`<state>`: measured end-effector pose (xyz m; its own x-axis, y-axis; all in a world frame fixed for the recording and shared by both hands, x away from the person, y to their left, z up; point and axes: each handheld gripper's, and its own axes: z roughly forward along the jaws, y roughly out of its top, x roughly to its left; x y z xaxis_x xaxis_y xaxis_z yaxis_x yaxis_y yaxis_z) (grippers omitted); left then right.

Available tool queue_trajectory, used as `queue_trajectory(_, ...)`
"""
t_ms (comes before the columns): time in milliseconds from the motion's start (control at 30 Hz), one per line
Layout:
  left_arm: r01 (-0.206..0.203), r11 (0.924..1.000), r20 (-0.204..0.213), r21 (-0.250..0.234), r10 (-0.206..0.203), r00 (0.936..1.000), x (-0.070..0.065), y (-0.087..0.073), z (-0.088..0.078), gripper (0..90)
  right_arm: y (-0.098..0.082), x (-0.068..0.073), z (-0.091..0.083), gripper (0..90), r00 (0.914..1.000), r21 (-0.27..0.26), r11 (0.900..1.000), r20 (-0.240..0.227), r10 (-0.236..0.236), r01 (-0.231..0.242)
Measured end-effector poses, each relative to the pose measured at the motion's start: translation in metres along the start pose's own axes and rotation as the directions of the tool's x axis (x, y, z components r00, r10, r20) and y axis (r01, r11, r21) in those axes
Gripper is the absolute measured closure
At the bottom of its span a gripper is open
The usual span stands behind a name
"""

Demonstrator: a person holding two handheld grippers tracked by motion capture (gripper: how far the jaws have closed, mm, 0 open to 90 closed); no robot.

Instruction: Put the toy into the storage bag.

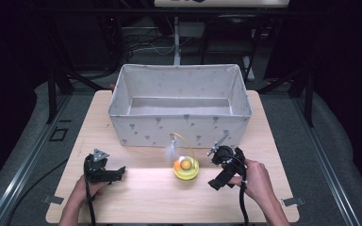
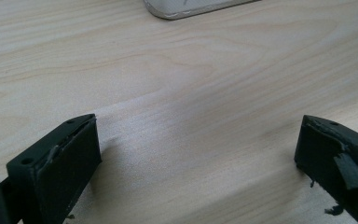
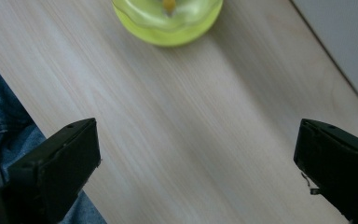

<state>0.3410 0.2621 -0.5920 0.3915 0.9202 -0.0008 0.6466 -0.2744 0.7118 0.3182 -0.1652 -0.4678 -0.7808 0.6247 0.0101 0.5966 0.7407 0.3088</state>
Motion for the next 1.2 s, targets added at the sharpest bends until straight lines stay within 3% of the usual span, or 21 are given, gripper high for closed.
queue_trajectory(133,0.0,1.0,0.001,0.0,0.0,1.0,0.0,0.0,0.0,0.1,0.023,0.007,-0.006,1.1,0.9973,0.01,0.997,0.0,-0.074,0.074)
queue_trajectory(267,0.0,1.0,0.001,0.0,0.0,1.0,0.0,0.0,0.0,0.1,0.041,0.007,-0.01,3.9,0.9956,0.002,0.996,0.005,-0.093,0.093)
queue_trajectory(367,0.002,1.0,0.001,0.0,-0.002,1.0,0.0,0.0,0.0,0.1,0.053,0.008,-0.013,13.2,0.9941,-0.003,0.994,-0.004,-0.109,0.109)
queue_trajectory(500,0.001,1.0,0.001,0.001,-0.001,1.0,0.0,0.0,0.0,0.1,0.064,0.011,-0.016,17.3,0.992,-0.006,0.992,0.008,-0.126,0.126)
queue_trajectory(567,-0.001,1.0,0.001,0.001,0.001,1.0,0.0,0.0,0.0,0.1,0.077,0.012,-0.019,29.0,0.9883,-0.012,0.988,0.001,-0.152,0.152)
queue_trajectory(633,0.001,1.0,0.002,0.001,-0.001,1.0,0.0,0.0,0.0,0.1,0.079,0.012,-0.019,32.3,0.9874,-0.013,0.987,0.004,-0.158,0.158)
queue_trajectory(700,-0.001,1.0,0.0,0.0,0.001,1.0,0.0,0.0,0.0,0.1,0.087,0.013,-0.021,43.1,0.9837,-0.014,0.984,0.013,-0.18,0.18)
queue_trajectory(800,0.001,1.0,0.001,0.001,-0.001,1.0,0.0,0.0,0.0,0.1,0.092,0.013,-0.021,50.8,0.9814,0.001,0.982,0.028,-0.19,0.19)
queue_trajectory(900,0.001,1.0,0.002,0.001,-0.001,1.0,0.0,0.0,0.0,0.1,0.097,0.014,-0.021,61.9,0.9785,0.006,0.979,0.014,-0.206,0.206)
queue_trajectory(933,0.001,1.0,0.002,0.001,-0.001,1.0,0.0,0.0,0.0,0.1,0.097,0.014,-0.021,61.9,0.9785,0.006,0.979,0.014,-0.206,0.206)
queue_trajectory(1033,-0.001,1.0,0.002,0.0,0.001,1.0,0.0,0.0,0.0,0.1,0.102,0.018,-0.021,70.9,0.9701,0.039,0.969,0.008,-0.243,0.242)
queue_trajectory(1200,0.0,1.0,0.002,0.001,0.0,1.0,0.0,0.0,0.0,0.1,0.106,0.021,-0.02,83.9,0.9637,0.069,0.962,0.005,-0.267,0.266)
